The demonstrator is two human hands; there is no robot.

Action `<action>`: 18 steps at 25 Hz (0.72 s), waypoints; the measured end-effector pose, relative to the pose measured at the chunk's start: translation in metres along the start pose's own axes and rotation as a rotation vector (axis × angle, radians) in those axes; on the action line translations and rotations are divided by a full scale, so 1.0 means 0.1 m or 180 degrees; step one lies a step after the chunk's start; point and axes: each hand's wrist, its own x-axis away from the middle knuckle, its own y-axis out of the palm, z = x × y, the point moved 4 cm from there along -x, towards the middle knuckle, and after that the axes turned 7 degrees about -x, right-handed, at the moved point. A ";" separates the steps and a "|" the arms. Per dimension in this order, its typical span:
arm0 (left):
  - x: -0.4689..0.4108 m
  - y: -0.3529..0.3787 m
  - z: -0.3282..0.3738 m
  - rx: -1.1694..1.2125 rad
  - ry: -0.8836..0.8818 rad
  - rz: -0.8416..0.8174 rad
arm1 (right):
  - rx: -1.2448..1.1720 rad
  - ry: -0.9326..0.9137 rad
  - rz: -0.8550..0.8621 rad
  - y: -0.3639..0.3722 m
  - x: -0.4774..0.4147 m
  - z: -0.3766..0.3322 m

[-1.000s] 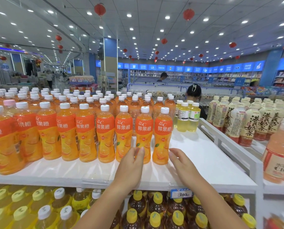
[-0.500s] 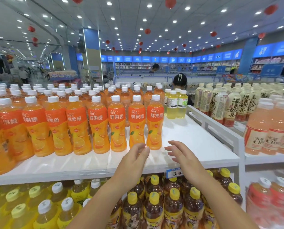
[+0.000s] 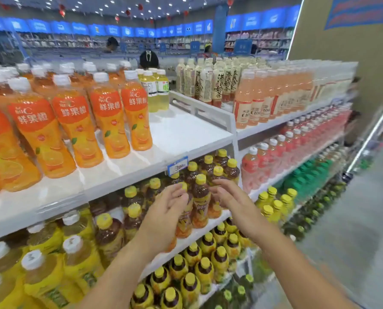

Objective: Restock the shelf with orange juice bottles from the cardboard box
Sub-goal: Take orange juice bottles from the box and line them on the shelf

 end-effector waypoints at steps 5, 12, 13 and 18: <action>0.29 0.84 -0.02 0.0114 -0.0026 -0.0980 | -0.0225 0.0424 0.0735 -0.58 0.88 0.49; 0.79 2.27 -0.04 -0.0007 -0.0059 -0.1860 | -0.0287 0.0843 0.1708 -1.55 2.27 1.19; 0.86 2.49 -0.05 -0.0062 -0.0055 -0.1935 | -0.0288 0.0931 0.1813 -1.67 2.49 1.28; 1.38 3.67 -0.07 -0.0371 -0.0165 -0.2507 | -0.0422 0.1324 0.2404 -2.35 3.70 1.80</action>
